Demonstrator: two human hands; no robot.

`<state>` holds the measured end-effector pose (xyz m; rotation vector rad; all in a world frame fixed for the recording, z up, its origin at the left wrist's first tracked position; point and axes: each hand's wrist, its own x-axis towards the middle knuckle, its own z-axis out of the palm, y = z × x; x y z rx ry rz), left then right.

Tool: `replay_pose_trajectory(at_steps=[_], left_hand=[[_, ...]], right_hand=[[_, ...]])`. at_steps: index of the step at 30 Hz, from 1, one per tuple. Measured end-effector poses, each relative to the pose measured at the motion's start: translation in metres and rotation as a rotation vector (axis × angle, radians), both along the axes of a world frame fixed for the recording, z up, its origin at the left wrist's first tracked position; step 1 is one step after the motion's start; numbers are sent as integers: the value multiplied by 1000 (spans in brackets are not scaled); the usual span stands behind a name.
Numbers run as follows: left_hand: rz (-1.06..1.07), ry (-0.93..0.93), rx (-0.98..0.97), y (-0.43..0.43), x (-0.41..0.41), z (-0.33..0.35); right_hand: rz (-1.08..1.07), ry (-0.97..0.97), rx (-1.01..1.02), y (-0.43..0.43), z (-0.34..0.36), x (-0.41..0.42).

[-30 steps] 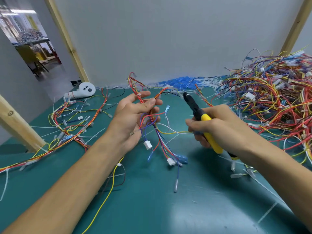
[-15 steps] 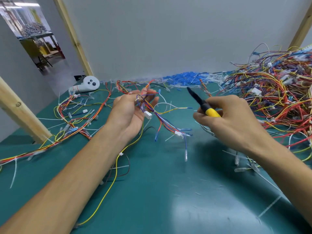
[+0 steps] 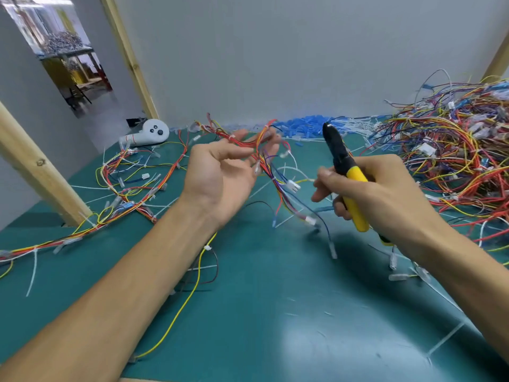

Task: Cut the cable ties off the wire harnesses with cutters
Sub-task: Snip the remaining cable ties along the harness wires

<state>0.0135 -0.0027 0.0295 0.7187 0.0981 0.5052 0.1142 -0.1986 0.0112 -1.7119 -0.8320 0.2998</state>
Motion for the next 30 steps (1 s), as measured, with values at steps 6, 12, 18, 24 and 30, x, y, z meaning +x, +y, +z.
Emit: replay_pose_trajectory(at_steps=[6,12,18,24,30], left_hand=[[-161,-38,76,-12,-1,-7],[-11,214,779,-8,4,-6],[-48,244,686,-1,2,-10],[25,148,494,-2,-1,-4],[57,20,278,2,-2,0]], right_hand=[[42,-16,-101,8,-9,-10],[-20,190,23,5,-5,-2],[-157,-250,-182,-1,-3,10],[-253,-512,-385,-2,-9,14],[-189,-438,-409,-4,-2,15]])
